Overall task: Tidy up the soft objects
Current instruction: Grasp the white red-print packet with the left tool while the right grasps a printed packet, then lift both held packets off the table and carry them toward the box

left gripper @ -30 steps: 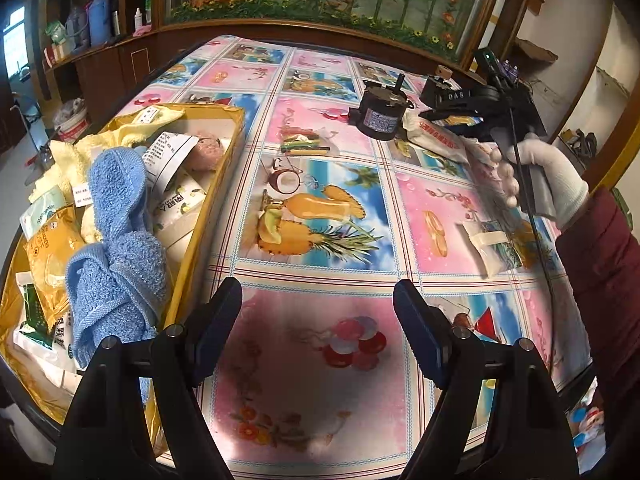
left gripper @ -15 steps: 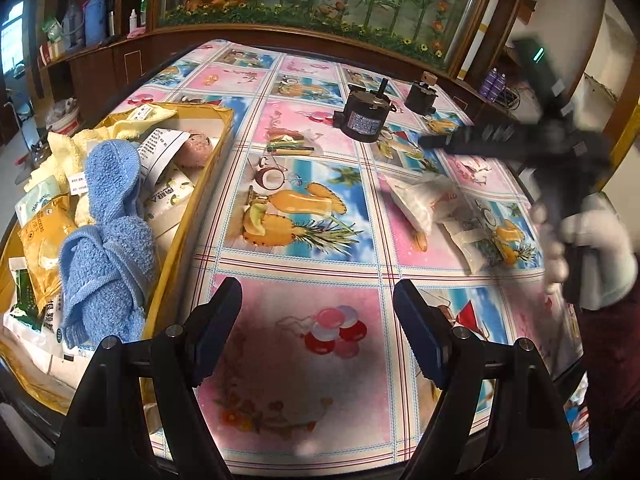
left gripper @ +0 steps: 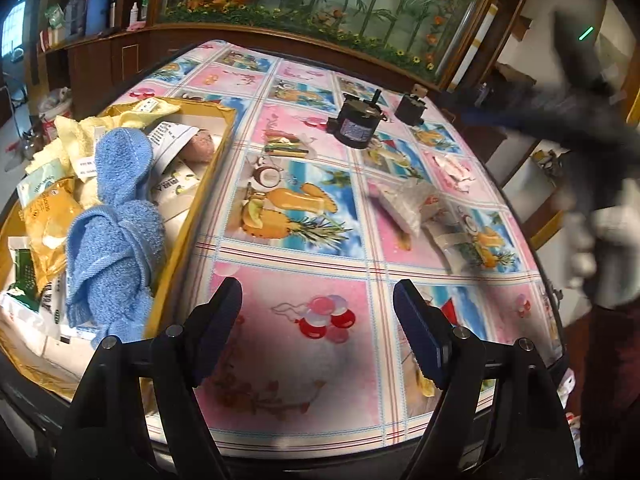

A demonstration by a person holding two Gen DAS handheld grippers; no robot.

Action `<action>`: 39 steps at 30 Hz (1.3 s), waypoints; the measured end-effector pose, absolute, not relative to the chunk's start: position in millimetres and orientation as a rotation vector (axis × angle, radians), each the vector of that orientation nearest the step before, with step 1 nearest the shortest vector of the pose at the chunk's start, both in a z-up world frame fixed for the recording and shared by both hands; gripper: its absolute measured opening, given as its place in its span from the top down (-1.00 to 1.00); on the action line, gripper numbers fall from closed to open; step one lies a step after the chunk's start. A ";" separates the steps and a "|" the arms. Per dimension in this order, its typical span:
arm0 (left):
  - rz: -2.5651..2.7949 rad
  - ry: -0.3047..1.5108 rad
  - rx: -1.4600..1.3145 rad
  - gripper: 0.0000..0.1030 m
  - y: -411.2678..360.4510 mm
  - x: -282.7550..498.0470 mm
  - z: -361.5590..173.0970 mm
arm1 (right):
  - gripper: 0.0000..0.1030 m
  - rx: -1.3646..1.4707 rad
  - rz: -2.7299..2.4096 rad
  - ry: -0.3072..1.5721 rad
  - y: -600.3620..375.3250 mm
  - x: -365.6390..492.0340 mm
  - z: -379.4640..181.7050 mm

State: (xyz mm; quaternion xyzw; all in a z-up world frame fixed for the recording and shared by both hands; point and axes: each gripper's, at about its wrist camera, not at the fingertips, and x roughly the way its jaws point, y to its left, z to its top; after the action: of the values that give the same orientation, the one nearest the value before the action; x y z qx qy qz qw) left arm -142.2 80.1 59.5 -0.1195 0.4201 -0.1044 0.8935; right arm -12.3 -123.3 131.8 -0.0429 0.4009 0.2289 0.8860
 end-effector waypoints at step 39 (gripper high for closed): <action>-0.182 0.991 -0.001 -0.54 2.5 -39.9 14.9 | -0.44 0.046 0.382 1.056 -201.6 -38.2 21.5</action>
State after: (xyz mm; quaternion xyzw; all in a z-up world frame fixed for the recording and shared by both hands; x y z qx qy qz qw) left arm -39.9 2.5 14.9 -0.0003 0.4748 -0.0874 0.8757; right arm -38.2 -201.6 21.5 0.0218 0.5007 0.1812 0.8462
